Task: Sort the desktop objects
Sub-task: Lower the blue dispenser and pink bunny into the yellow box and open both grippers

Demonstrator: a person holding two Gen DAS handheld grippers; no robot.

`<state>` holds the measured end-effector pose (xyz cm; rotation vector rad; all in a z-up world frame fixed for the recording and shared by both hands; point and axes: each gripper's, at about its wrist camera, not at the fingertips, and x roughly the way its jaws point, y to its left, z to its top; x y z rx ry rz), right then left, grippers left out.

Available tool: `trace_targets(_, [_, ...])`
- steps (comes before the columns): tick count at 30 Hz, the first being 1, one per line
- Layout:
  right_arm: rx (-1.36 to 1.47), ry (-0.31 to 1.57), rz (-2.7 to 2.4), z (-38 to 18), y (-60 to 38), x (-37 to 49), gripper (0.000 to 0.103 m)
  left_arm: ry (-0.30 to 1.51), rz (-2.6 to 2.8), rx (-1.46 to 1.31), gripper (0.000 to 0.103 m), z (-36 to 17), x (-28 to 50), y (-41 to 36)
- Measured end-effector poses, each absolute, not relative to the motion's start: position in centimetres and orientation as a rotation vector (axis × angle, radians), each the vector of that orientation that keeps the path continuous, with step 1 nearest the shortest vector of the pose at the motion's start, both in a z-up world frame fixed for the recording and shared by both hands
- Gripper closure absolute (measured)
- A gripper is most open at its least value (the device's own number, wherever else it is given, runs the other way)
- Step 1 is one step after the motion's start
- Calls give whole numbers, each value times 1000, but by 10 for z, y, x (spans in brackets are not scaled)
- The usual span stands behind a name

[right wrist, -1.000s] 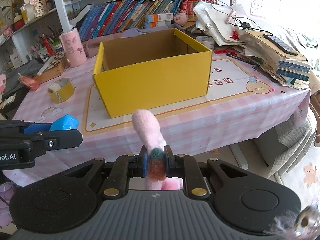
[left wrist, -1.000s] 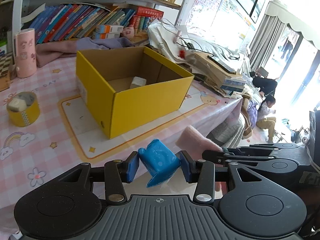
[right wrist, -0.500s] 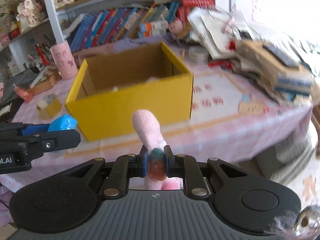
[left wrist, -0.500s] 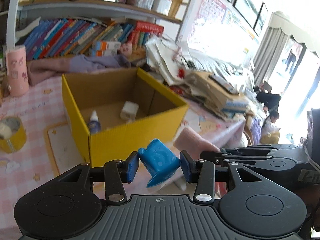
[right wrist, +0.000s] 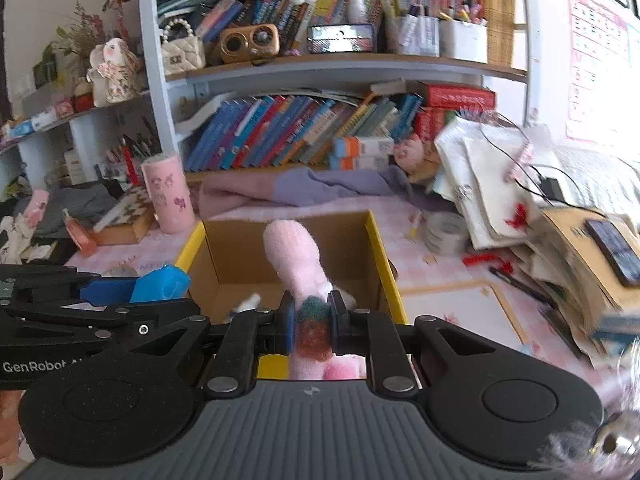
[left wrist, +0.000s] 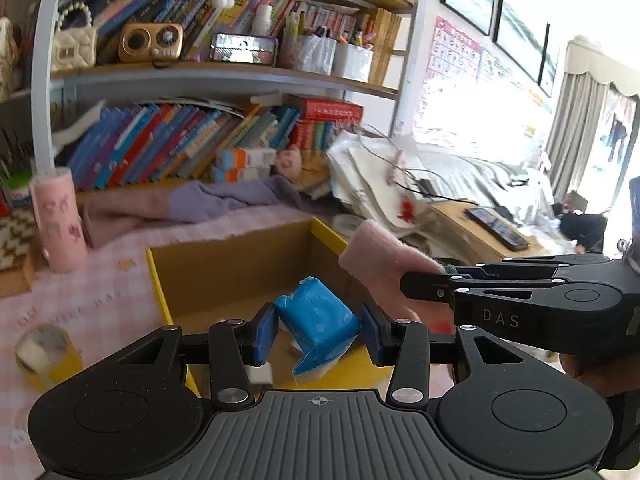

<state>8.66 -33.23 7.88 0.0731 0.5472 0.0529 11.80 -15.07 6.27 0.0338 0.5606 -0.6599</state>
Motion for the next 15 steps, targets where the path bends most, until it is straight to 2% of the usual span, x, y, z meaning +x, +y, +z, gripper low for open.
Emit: trace_targets(15, [165,655,216,48,-342,156,88,649,-505,84,60,35,160,-168])
